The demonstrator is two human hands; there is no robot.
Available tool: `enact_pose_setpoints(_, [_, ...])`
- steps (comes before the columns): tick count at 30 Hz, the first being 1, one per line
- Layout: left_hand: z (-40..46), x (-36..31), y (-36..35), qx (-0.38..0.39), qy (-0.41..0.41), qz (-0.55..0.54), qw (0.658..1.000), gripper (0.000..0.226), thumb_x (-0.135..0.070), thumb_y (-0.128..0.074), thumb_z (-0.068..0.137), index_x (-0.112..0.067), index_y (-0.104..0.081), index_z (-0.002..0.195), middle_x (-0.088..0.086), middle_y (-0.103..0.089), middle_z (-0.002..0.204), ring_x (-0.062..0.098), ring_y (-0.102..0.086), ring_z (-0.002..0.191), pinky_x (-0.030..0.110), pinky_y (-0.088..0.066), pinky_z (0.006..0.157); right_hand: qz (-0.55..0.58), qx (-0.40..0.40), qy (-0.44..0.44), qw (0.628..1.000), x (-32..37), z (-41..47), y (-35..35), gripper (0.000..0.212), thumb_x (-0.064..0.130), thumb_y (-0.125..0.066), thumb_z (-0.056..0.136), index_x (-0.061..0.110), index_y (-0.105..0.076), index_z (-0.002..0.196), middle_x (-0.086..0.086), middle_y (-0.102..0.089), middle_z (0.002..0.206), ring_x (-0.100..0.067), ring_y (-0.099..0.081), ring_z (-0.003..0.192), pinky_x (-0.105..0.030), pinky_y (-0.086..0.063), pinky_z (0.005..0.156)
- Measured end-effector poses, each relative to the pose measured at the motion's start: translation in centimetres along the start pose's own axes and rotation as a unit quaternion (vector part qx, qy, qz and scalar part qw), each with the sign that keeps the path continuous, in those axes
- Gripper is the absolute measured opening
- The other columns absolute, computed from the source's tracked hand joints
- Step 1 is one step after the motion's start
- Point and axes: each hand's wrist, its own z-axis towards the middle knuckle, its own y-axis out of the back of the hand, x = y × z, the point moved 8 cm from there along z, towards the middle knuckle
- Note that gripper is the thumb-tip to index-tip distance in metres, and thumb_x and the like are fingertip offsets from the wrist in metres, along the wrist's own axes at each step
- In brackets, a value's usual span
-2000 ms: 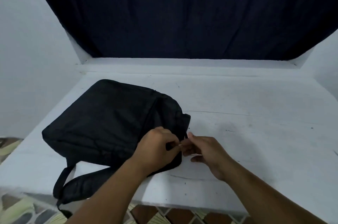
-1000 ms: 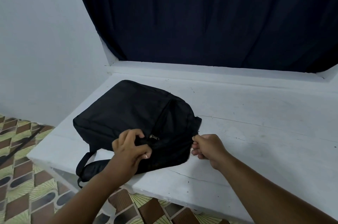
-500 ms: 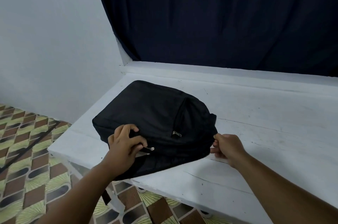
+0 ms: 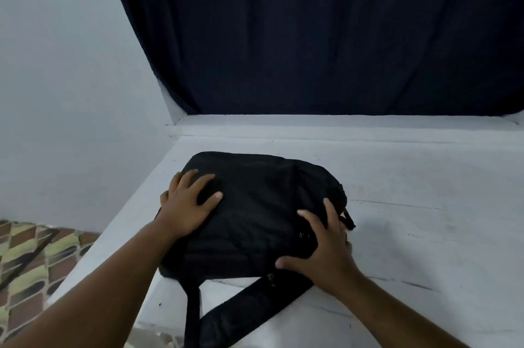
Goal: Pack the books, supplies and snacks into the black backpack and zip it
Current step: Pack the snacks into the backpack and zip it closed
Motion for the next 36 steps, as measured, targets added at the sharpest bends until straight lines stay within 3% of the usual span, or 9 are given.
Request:
enact_pose_setpoints(3, [3.0, 0.3, -0.8, 0.093, -0.026, 0.02, 0.995, 0.08, -0.084, -0.039, 0.081, -0.051, -0.022, 0.152, -0.01, -0.01, 0.166, 0.02, 0.005, 0.154, 0.049, -0.006, 0.122, -0.021, -0.002, -0.018, 1.0, -1.0, 1.9, -0.2, 0.103, 0.092, -0.065, 0.04, 0.057, -0.038, 0.133, 0.023, 0.006, 0.157, -0.021, -0.005, 0.147, -0.055, -0.019, 0.119])
enact_pose_setpoints(6, [5.6, 0.1, 0.0, 0.129, -0.066, 0.045, 0.988, 0.097, -0.097, -0.031, 0.065, -0.048, -0.032, 0.149, -0.007, -0.041, 0.153, 0.019, -0.031, 0.146, 0.043, -0.021, 0.12, 0.001, -0.017, -0.031, 0.999, -2.0, 4.1, 1.0, 0.093, 0.082, -0.073, 0.042, 0.057, -0.049, 0.128, 0.019, -0.007, 0.158, -0.017, -0.013, 0.147, -0.047, -0.027, 0.118])
enact_pose_setpoints(10, [8.1, -1.5, 1.4, 0.154, -0.121, 0.038, 0.98, 0.077, -0.087, -0.05, 0.073, -0.04, -0.055, 0.135, -0.015, -0.06, 0.1, 0.013, -0.061, 0.107, 0.036, -0.047, 0.1, 0.018, -0.175, -0.083, 0.981, -3.4, 5.6, 4.4, 0.076, 0.048, -0.089, 0.06, 0.036, -0.057, 0.127, 0.002, -0.029, 0.152, -0.023, -0.039, 0.137, -0.044, -0.044, 0.106])
enact_pose_setpoints(14, [9.5, -1.6, 0.7, 0.218, -0.134, -0.08, 0.964, 0.04, -0.065, -0.068, 0.082, -0.025, -0.075, 0.084, -0.004, -0.071, 0.072, 0.015, -0.069, 0.064, 0.032, -0.057, 0.076, 0.079, -0.293, -0.23, 0.925, -3.9, 3.4, 4.0, 0.073, 0.045, -0.078, 0.077, 0.022, -0.041, 0.135, -0.007, -0.047, 0.134, -0.027, -0.057, 0.114, -0.045, -0.052, 0.092])
enact_pose_setpoints(18, [13.4, 1.1, 1.9, 0.048, -0.104, -0.117, 0.987, 0.045, -0.076, -0.066, 0.071, -0.035, -0.071, 0.088, -0.012, -0.067, 0.095, 0.013, -0.064, 0.093, 0.038, -0.053, 0.089, 0.235, -0.211, -0.34, 0.886, -1.3, 2.0, 0.6, 0.057, 0.069, -0.061, 0.079, 0.018, -0.054, 0.105, -0.007, -0.067, 0.098, -0.027, -0.07, 0.079, -0.042, -0.061, 0.065])
enact_pose_setpoints(23, [14.0, 3.1, -2.3, 0.225, -0.004, -0.173, 0.959, 0.068, -0.075, -0.067, 0.074, -0.032, -0.057, 0.126, -0.002, -0.062, 0.129, 0.017, -0.061, 0.105, 0.034, -0.045, 0.091, 0.414, -0.211, -0.366, 0.806, 1.3, 2.4, -2.8, 0.111, 0.065, -0.086, 0.052, 0.02, -0.029, 0.135, -0.005, -0.06, 0.115, -0.029, -0.063, 0.099, -0.045, -0.058, 0.076])
enact_pose_setpoints(26, [14.9, 3.6, -2.5, 0.241, 0.014, -0.179, 0.954, 0.105, -0.079, -0.074, 0.063, -0.028, -0.041, 0.149, 0.002, -0.047, 0.151, 0.026, -0.051, 0.131, 0.039, -0.042, 0.106, 0.481, -0.218, -0.351, 0.773, 1.0, 3.3, -4.1, 0.106, 0.057, -0.094, 0.042, 0.008, -0.056, 0.128, -0.006, -0.073, 0.104, -0.028, -0.07, 0.095, -0.042, -0.058, 0.087])
enact_pose_setpoints(31, [14.3, 4.0, -3.9, 0.397, 0.037, -0.214, 0.892, 0.08, -0.069, -0.085, 0.058, -0.016, -0.073, 0.116, 0.006, -0.076, 0.11, 0.028, -0.074, 0.097, 0.044, -0.053, 0.099, 0.51, -0.203, -0.296, 0.782, 2.1, 4.2, -3.4, 0.055, 0.04, -0.091, 0.062, 0.018, -0.071, 0.109, -0.003, -0.078, 0.094, -0.027, -0.074, 0.09, -0.043, -0.059, 0.085])
enact_pose_setpoints(36, [12.9, 2.3, -4.9, 0.429, 0.025, -0.305, 0.85, 0.07, -0.05, -0.087, 0.067, -0.011, -0.068, 0.122, 0.012, -0.075, 0.112, 0.032, -0.073, 0.101, 0.046, -0.053, 0.1, 0.522, -0.165, -0.239, 0.802, 3.2, 5.1, -1.8, 0.047, 0.03, -0.087, 0.071, 0.026, -0.063, 0.11, -0.001, -0.076, 0.101, -0.024, -0.073, 0.092, -0.038, -0.06, 0.076])
